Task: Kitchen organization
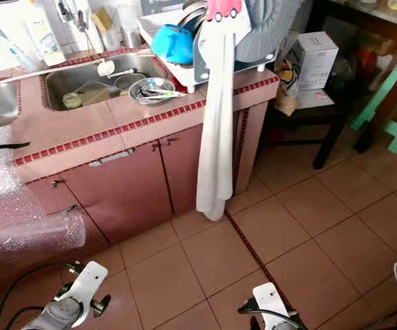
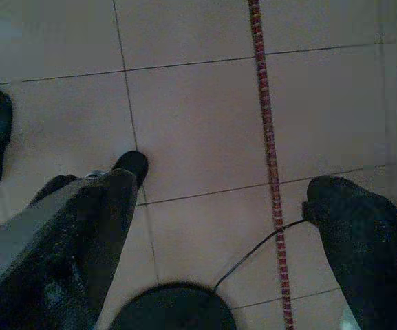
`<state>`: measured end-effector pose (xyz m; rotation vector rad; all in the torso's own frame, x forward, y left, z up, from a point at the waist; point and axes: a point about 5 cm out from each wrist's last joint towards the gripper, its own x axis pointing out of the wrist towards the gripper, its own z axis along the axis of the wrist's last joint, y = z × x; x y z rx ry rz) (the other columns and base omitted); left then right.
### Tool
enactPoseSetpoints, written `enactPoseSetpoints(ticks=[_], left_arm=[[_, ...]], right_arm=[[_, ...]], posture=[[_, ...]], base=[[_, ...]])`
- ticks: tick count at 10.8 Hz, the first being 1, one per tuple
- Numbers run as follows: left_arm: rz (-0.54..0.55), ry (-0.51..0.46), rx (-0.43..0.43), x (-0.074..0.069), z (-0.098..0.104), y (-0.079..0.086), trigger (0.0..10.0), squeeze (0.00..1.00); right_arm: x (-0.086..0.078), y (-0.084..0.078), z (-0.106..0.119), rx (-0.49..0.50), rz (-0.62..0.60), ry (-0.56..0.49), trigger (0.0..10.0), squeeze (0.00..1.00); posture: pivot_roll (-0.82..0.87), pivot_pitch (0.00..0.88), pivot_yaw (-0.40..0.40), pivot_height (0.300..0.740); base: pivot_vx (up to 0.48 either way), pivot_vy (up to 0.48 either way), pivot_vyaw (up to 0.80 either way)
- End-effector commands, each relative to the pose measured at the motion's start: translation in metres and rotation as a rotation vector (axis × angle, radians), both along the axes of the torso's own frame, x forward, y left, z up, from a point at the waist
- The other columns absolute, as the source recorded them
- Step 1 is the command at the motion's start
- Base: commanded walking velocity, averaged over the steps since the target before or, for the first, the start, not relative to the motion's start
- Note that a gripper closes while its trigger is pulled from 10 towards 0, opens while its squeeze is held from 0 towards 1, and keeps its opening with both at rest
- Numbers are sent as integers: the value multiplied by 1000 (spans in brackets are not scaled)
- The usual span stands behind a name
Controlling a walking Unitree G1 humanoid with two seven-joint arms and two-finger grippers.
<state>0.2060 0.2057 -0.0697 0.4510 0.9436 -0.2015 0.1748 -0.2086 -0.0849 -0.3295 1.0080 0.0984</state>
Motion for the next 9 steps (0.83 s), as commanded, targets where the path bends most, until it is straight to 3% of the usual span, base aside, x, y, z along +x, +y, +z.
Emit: enactPoseSetpoints(ticks=[1,2,3,5,7,9], left_arm=[[45,34,-10,-8,-4,2,10000,0],[50,42,-11,-9,-5,2,10000,0],[149,119,-65,-22,-12,2,10000,0],[178,123,-96,-23,-13,2,10000,0],[132,89,-79,-8,-6,-2,10000,0],[69,54,-63,11,3,-12,10000,0]], right_arm=[[-1,6,-2,48,-64,5,10000,0],[-1,8,-2,68,-104,5,10000,0],[-2,11,-4,158,-307,9,10000,0],[-1,12,-4,169,-311,15,10000,0],[0,10,-3,174,-327,2,10000,0],[0,11,-3,167,-330,10,10000,0]], posture=[[28,60,50,740],[29,58,48,740],[45,61,34,740],[39,58,33,740],[34,52,38,740],[23,52,46,740]], base=[[0,0,0],[0,0,0],[0,0,0],[0,0,0],[0,0,0],[0,0,-541]])
